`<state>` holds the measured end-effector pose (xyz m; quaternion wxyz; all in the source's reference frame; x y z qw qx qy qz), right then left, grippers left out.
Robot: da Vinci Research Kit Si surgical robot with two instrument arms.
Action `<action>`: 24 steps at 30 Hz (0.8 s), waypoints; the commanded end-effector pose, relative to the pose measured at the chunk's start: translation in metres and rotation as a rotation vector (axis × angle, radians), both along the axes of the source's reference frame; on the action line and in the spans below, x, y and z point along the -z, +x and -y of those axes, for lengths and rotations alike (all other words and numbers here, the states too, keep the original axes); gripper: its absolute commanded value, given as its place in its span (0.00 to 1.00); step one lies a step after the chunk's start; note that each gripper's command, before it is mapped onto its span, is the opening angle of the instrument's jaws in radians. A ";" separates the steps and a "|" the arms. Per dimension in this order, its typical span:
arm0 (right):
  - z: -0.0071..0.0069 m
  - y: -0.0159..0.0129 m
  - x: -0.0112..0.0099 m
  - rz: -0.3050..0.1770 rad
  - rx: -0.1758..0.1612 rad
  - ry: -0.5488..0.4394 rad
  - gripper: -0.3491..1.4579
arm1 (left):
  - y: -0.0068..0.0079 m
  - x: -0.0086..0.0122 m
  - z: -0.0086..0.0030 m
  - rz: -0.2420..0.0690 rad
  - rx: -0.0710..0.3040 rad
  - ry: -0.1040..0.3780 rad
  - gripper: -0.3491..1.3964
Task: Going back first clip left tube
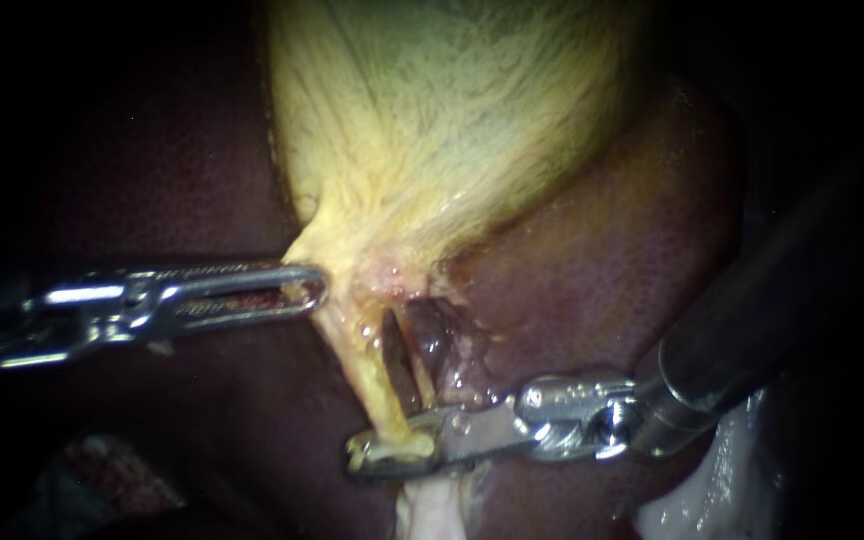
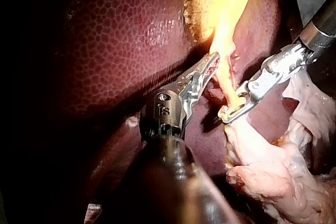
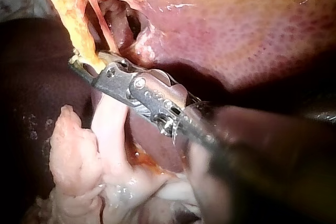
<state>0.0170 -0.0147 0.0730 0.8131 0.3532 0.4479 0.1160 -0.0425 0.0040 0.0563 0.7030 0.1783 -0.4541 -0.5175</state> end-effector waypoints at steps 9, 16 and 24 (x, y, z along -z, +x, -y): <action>0.0002 0.0002 0.0003 0.002 -0.001 0.005 0.06 | 0.0000 0.0001 0.0000 0.000 0.000 0.000 0.00; -0.0002 0.0008 0.0005 -0.046 0.015 -0.102 0.45 | 0.0001 0.0001 0.0001 0.000 0.000 0.000 0.00; -0.0018 0.0013 0.0003 -0.123 -0.017 -0.350 0.52 | 0.0001 0.0002 0.0001 0.000 0.000 0.000 0.00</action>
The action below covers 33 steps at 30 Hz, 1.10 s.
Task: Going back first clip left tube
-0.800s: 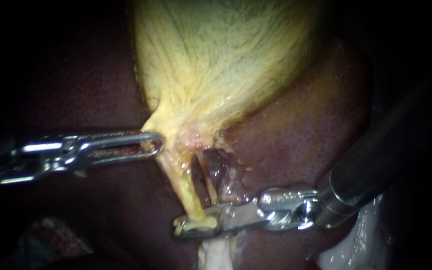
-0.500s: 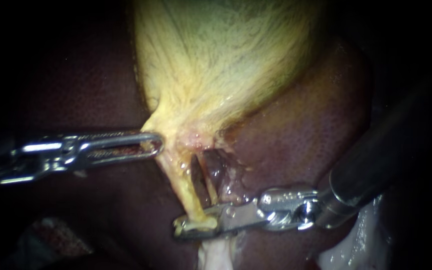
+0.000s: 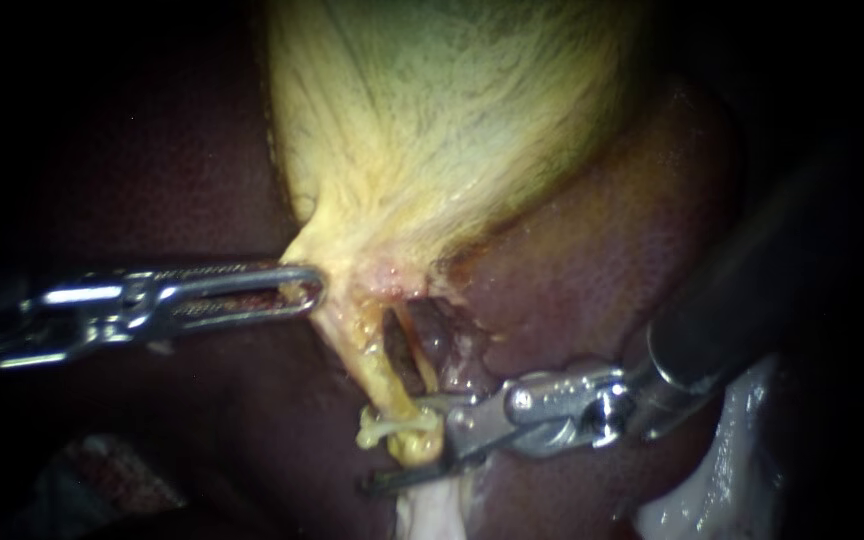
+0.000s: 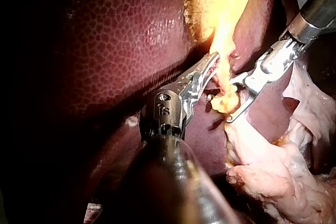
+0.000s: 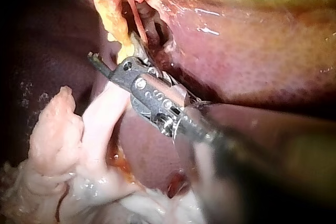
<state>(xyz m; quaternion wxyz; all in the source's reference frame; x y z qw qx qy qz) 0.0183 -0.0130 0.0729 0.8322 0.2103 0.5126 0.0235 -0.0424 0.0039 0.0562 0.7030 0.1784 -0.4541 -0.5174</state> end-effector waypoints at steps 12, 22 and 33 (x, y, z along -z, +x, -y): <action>-0.0013 -0.0021 0.0011 -0.010 0.006 -0.047 0.52 | 0.0001 0.0001 0.0000 0.000 0.000 0.000 0.00; -0.0018 -0.0068 0.0041 0.035 -0.062 0.101 0.52 | 0.0003 0.0000 0.0001 0.001 -0.001 0.000 0.00; -0.0048 -0.0114 0.0093 0.103 -0.198 0.103 0.52 | 0.0003 -0.0001 0.0000 0.001 -0.002 0.000 0.00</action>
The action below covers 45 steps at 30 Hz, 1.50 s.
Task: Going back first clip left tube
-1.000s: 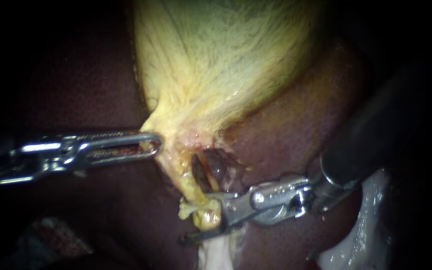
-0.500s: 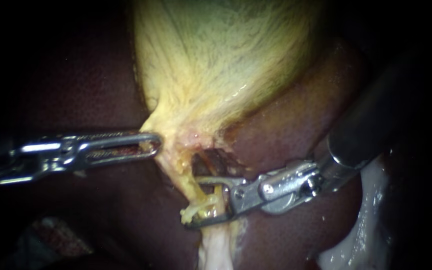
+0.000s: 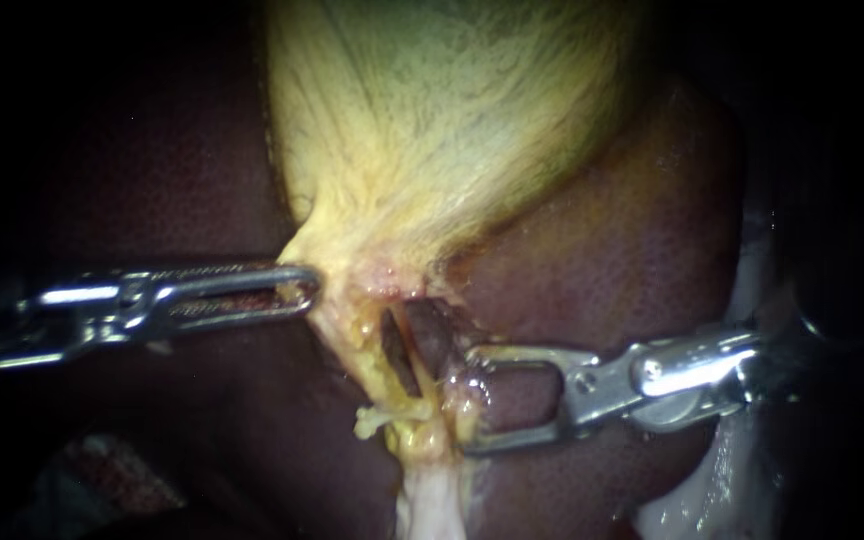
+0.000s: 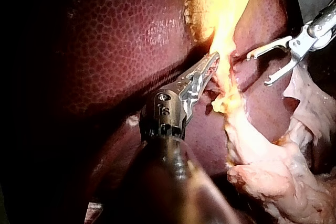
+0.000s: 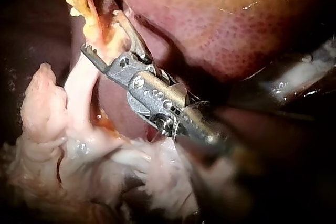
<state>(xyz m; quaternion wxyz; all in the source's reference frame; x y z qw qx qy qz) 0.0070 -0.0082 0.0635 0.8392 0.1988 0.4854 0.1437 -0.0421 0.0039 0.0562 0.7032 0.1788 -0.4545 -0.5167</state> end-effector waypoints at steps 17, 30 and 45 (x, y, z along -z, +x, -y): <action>-0.0017 -0.0023 0.0015 0.001 0.025 -0.083 0.52 | -0.0001 -0.0009 0.0000 -0.001 0.000 -0.002 0.00; -0.0018 -0.0026 0.0016 -0.014 0.067 -0.159 0.52 | -0.0031 -0.0086 -0.0012 -0.003 -0.010 -0.014 0.00; -0.0020 -0.0030 0.0017 -0.021 0.085 -0.188 0.52 | -0.0065 -0.0091 0.0013 0.002 -0.049 -0.008 0.00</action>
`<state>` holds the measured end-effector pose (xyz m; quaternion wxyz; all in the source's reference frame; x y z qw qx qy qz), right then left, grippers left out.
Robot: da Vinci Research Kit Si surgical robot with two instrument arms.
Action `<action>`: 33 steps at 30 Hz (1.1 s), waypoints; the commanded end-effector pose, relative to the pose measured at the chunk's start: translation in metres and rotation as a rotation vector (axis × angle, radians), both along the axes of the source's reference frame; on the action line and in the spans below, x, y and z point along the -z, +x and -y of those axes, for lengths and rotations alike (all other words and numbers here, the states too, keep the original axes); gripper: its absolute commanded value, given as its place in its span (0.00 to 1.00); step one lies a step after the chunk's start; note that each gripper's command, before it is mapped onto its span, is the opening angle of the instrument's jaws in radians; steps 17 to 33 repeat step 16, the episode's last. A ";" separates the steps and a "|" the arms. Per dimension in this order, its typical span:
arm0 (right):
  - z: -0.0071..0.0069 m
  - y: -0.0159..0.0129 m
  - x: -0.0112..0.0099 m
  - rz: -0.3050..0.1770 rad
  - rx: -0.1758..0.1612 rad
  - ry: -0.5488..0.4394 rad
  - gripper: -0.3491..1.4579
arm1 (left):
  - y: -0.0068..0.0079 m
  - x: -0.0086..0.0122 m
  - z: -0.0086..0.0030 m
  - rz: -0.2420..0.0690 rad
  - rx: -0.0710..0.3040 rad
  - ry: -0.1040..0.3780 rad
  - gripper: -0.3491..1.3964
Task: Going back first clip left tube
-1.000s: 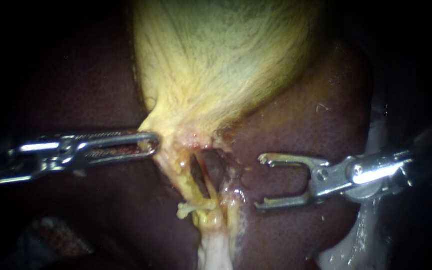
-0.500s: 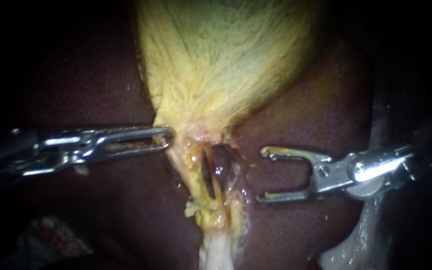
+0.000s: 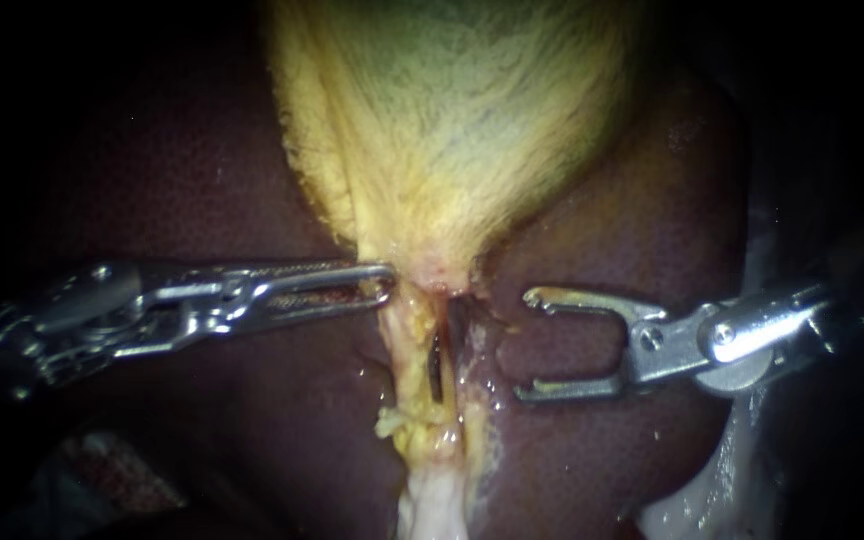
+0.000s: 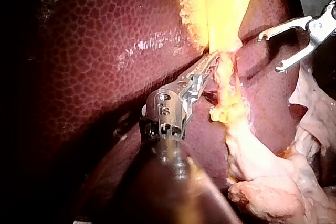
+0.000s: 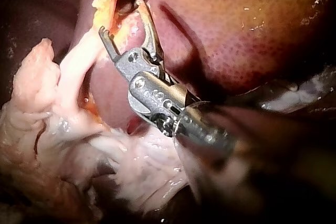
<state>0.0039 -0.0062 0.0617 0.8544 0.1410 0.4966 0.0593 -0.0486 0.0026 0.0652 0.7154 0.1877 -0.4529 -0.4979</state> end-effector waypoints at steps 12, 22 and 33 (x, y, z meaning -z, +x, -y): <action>0.0000 -0.0001 0.0000 -0.003 0.009 -0.015 0.52 | 0.0000 -0.0003 -0.0001 0.001 -0.002 -0.001 0.00; 0.0000 -0.0002 0.0000 -0.003 0.009 -0.015 0.52 | 0.0000 -0.0003 -0.0002 0.001 -0.002 -0.001 0.00; 0.0000 -0.0002 0.0000 -0.003 0.009 -0.015 0.52 | 0.0000 -0.0003 -0.0002 0.001 -0.002 -0.001 0.00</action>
